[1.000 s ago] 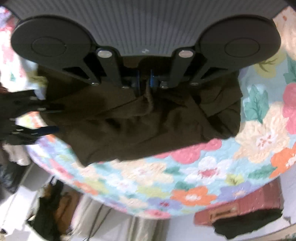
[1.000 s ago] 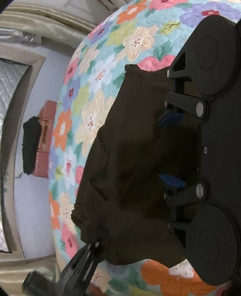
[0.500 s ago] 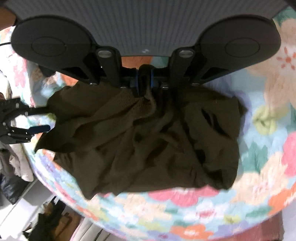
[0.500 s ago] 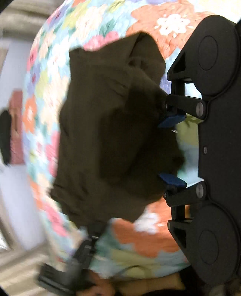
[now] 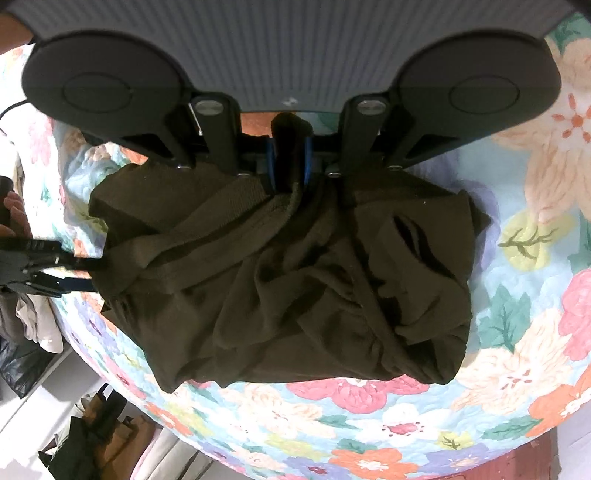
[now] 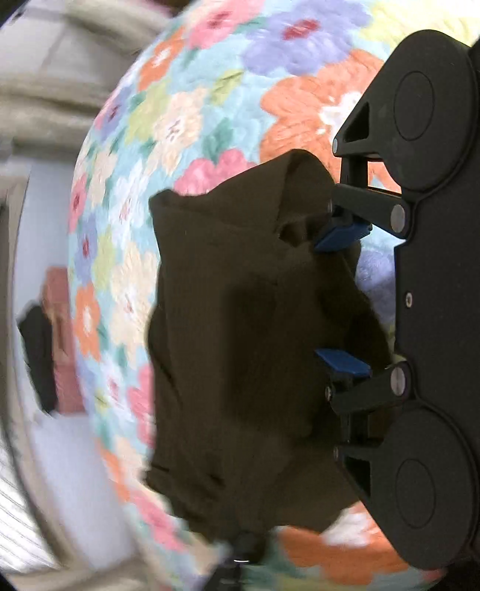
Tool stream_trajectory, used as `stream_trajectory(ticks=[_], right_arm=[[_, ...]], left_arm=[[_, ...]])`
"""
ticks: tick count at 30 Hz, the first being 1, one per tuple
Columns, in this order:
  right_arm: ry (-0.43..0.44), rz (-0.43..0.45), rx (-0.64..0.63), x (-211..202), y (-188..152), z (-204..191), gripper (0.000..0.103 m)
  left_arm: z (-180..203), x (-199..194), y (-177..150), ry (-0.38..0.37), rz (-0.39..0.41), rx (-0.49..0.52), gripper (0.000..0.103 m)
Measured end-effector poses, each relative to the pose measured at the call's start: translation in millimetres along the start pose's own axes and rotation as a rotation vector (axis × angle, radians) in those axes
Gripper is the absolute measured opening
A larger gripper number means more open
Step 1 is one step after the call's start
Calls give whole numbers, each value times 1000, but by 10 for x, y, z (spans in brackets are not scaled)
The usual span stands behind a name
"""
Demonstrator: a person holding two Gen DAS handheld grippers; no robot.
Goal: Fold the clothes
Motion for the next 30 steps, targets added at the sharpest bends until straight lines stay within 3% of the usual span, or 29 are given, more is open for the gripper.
stream_trajectory(ticks=[1,2,3,5,7,9,17,19,21,23,25,26,30], right_arm=[[31,38,32,-44,-4,-1,54],[51,60,34,-73,13,-28,20],[71,81,35,-103,30,-55,2],[85,81,-26,-153,32,-172,4],[107,19,-104,-200,-48,-290,4],[75,-38,-133,-204,-172,-279,4],[-39,-154,-79,-134,-458,-11,5],[-71,-162,-30,-153,-466,34,9],[-49,-144,67,-199,-444,104,17],[1,-108,178,-272,-412,164,42],[77,-85,310,-332,-396,214,58],[121,-74,369,-354,-391,235,59],[231,-25,521,-398,-399,337,62]], left_arm=[[-4,0,-3,0,-3,-3,14],[-4,2,-2,1,-6,-4,15],[-4,3,0,1,-8,-5,15],[-2,-2,1,2,-8,-4,15],[-2,-9,-3,5,-7,-7,15],[-1,-29,-8,9,-2,-10,15],[99,-49,-108,41,-22,57,15],[91,-22,-157,49,-43,56,15],[69,-27,-186,52,-45,46,15],[29,-58,-188,32,-45,20,17],[-36,-103,-179,-9,-46,-22,33],[-69,-126,-175,-29,-46,-43,41],[-256,-252,-129,-98,-31,-139,44]])
Point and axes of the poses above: each gripper's, at about its wrist camera, not at the fingertips, and x roughly the way its jaws point, z to its right, y to its top, the point moved 4 cm from there along x, roughly the way its jaws point, and after that the axes turned 6 degrees about y, right-handed, at the moved point
